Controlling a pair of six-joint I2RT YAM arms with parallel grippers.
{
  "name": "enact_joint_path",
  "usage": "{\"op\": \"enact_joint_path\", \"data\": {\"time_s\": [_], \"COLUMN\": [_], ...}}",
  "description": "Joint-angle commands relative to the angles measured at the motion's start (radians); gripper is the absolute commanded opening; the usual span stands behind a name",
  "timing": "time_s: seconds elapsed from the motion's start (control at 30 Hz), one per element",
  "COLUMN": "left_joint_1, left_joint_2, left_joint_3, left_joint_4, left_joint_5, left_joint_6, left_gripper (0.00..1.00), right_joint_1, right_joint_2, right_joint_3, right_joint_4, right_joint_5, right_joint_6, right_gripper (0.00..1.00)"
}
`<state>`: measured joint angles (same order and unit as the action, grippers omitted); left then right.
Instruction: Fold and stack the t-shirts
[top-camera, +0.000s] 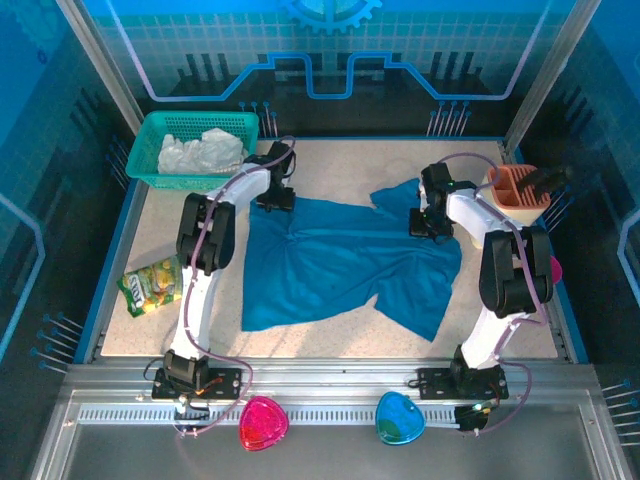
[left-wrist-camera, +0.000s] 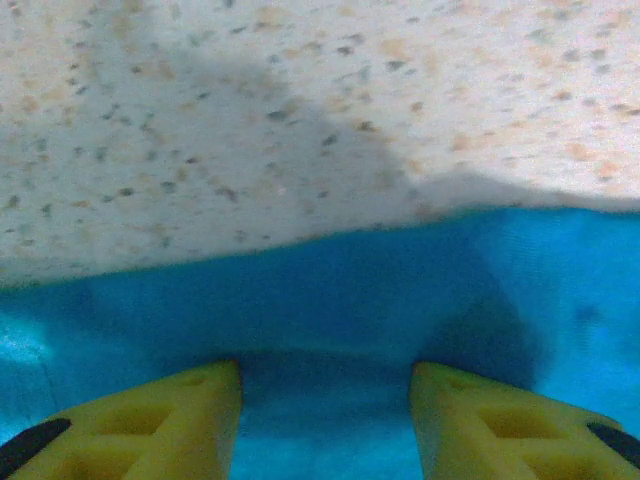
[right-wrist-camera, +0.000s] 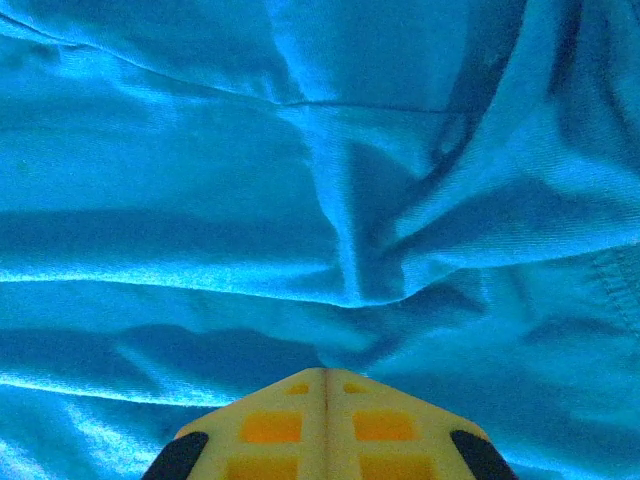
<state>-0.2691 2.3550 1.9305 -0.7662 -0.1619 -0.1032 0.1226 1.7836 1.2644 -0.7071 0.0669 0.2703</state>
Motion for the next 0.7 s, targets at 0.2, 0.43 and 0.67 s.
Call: {"op": "enact_joint_path", "data": {"time_s": [0.2,0.43,0.67], "left_joint_1": [-0.081,-0.132,-0.137], "left_joint_2": [0.016,-0.035,-0.123], "left_joint_3": [-0.051,-0.096,-0.002], "left_joint_4": [0.038,0.047,-0.05], "left_joint_5": [0.063,0.072,-0.037], "left_joint_6": [-0.074,-0.113,-0.078], "left_gripper": [0.49,0.49,0.58], "right_joint_1": [-0.012,-0.016,-0.018], "right_joint_2": [-0.054,-0.063,-0.063], "right_joint_3": [-0.031,-0.042,-0.039], "right_joint_4": [0.0,0.003,0.008], "right_joint_5": [-0.005,-0.004,-0.019], "right_joint_6": [0.007,0.001,0.002], "right_gripper": [0.0,0.01,0.0]}}
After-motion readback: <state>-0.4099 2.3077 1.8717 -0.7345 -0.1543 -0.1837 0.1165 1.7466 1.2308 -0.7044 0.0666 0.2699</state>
